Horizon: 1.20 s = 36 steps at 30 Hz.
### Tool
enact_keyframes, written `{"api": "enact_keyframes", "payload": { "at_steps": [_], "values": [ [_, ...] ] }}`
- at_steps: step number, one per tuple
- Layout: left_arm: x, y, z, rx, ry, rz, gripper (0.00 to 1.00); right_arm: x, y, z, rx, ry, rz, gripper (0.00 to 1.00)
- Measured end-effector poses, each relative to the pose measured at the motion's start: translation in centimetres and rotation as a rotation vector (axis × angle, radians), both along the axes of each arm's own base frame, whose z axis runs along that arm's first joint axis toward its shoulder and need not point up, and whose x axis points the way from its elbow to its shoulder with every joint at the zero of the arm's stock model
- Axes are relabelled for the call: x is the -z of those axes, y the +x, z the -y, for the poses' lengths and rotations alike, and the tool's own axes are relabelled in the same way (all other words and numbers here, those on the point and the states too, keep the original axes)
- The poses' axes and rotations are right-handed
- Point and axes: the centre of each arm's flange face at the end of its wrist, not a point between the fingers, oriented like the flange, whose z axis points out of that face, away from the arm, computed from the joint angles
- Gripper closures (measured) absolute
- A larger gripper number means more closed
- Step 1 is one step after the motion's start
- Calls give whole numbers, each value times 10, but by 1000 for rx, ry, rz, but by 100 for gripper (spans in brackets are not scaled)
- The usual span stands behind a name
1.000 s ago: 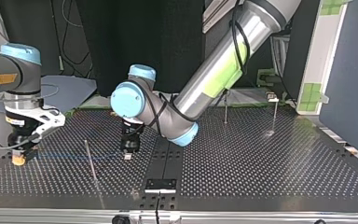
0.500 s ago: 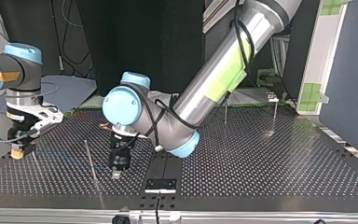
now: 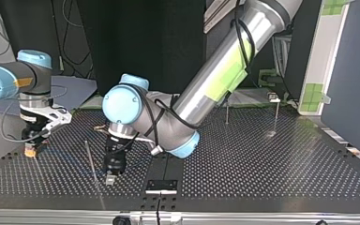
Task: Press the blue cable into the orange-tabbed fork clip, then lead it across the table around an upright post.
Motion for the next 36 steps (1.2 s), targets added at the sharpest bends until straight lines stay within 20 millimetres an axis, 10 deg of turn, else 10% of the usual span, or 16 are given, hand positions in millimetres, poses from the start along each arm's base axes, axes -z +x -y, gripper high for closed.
{"api": "enact_keyframes", "payload": {
  "at_steps": [13,28,36],
  "values": [
    [48,16,-2,-16,39,-47,100,21,-2,8,-3,-4,0,100],
    [113,18,12,-46,147,-96,100,103,4,33,-22,30,-19,100],
    [121,16,12,-57,177,-99,54,158,5,43,-21,86,-58,100]
  ]
}}
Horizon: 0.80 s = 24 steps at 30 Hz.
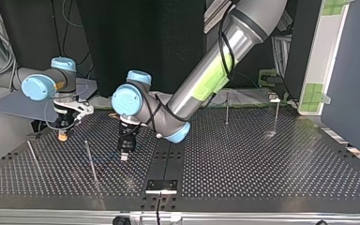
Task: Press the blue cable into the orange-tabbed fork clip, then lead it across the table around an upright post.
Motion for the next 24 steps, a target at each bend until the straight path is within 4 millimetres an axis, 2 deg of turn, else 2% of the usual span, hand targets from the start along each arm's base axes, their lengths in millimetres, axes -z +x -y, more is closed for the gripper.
{"api": "enact_keyframes", "payload": {
  "at_steps": [1,3,4,6,10,12,13,14,24],
  "values": [
    [1,0,0,-1,4,-1,54,7,0,1,0,9,-6,100],
    [6,-2,0,-3,18,-6,39,23,-1,1,1,29,-18,100],
    [9,-2,-1,-5,26,-9,39,31,-1,1,1,37,-22,100],
    [15,-4,-1,-8,43,-13,31,48,-3,0,4,55,-26,100],
    [24,-7,-1,-5,74,-16,28,76,-9,1,12,74,-31,100],
    [27,-8,0,-4,84,-17,12,86,-11,0,15,85,-33,100],
    [27,-8,0,-3,88,-17,12,91,-12,0,17,90,-34,100],
    [27,-8,0,-2,92,-17,0,96,-14,-1,20,98,-35,100],
    [29,-7,-3,-17,97,-23,0,151,-29,-11,65,150,-27,100]
  ]
}}
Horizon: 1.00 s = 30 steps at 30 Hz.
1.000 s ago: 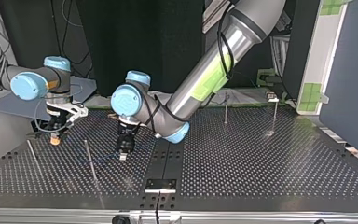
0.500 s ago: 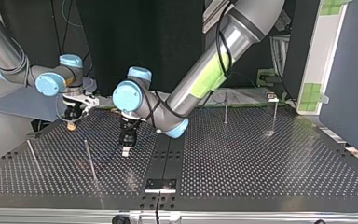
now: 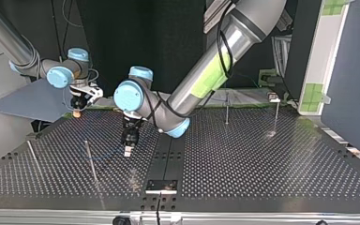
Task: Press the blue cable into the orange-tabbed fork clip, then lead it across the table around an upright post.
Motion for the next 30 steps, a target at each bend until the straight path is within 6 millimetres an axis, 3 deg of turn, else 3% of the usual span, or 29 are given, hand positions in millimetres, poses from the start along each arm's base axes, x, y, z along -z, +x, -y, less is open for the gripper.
{"api": "enact_keyframes", "payload": {
  "at_steps": [13,30],
  "values": [
    [0,3,-3,-9,2,-1,0,73,-20,-2,66,49,0,100],
    [0,6,-8,-36,6,1,0,165,-85,7,165,48,19,100]
  ]
}}
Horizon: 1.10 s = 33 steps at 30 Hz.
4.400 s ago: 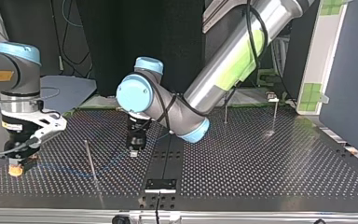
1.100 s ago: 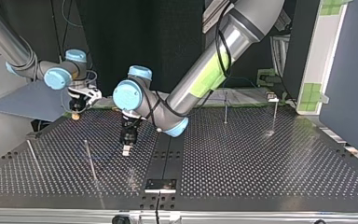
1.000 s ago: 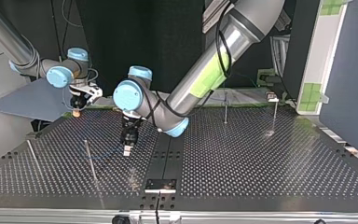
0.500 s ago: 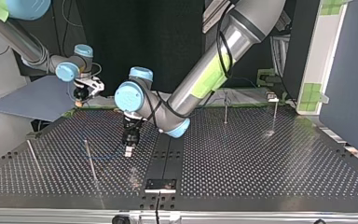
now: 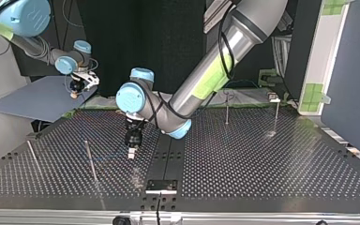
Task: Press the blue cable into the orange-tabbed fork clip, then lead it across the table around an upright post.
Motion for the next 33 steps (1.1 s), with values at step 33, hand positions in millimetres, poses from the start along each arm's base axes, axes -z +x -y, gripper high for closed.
{"api": "enact_keyframes", "payload": {
  "at_steps": [33],
  "values": [
    [9,-29,-5,-84,-11,-149,0,79,-13,-5,-102,-40,39,100]
  ]
}}
